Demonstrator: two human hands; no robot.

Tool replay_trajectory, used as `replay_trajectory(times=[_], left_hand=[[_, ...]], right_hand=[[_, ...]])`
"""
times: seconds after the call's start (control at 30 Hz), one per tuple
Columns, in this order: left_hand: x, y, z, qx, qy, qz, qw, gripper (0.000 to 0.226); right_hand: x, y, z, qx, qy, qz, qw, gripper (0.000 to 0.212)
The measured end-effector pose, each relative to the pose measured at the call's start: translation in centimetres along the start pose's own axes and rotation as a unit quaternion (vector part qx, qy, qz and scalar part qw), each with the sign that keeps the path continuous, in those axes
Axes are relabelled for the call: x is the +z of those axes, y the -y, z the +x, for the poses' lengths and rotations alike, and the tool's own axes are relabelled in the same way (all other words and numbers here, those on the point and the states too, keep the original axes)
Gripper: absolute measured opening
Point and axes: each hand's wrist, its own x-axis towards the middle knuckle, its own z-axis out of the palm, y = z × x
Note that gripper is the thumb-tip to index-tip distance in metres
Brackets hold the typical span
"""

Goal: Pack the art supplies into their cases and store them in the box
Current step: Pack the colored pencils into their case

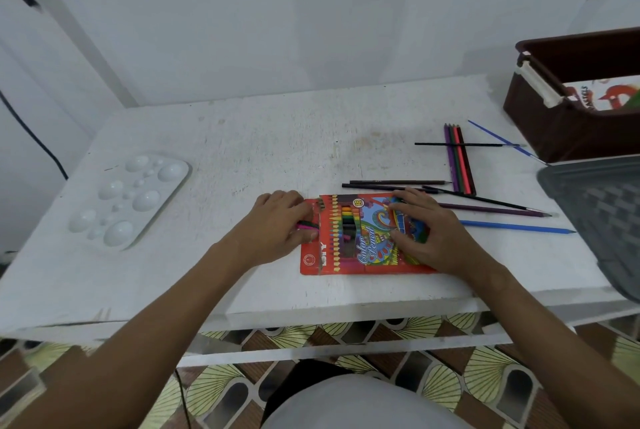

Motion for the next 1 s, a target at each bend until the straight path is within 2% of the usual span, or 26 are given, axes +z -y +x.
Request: replay_trajectory(times=[0.13,0.23,0.33,0.5,0.6,0.8,1.0], left_hand=[[0.1,-1.4,0.1,-0.047,-0.025,-0.085,0.995,0.035],[0.3,-1.0,-0.7,-0.07,-0.036,-0.123,0.989,0.039],[0.4,0.6,-2.4,-0.089,-0.052,-0.123,0.987,0.045],[0.2,1.7,-3.5,-0.074,-0.07,-0.097,0.99,0.024],[0.1,0.8,-3.2,-0.068,-0.081,-0.116,0.988,0.019],[0.8,-1.6,-2.3,-0.027,-0.066,-0.122,0.99,0.029],[1.3,-2.2,-2.7,-0.076,-0.092,-0.166,0.979,0.036]], right_hand=[[0.0,-0.1,0.1,-0.002,0.0,-0.005,1.0,0.053],[0.0,0.0,0.1,-0.003,-0.001,-0.01,1.0,0.054],[0.1,0.0,0.1,-0.006,-0.002,-0.013,1.0,0.055],[0.2,0.1,0.2,-0.005,0.003,-0.02,1.0,0.055],[0.2,0.0,0.2,-0.006,0.001,-0.023,1.0,0.055],[0.3,-0.1,0.1,-0.004,-0.001,-0.023,1.0,0.057],[0.4,-0.1,0.2,-0.004,-0.002,-0.026,1.0,0.06]])
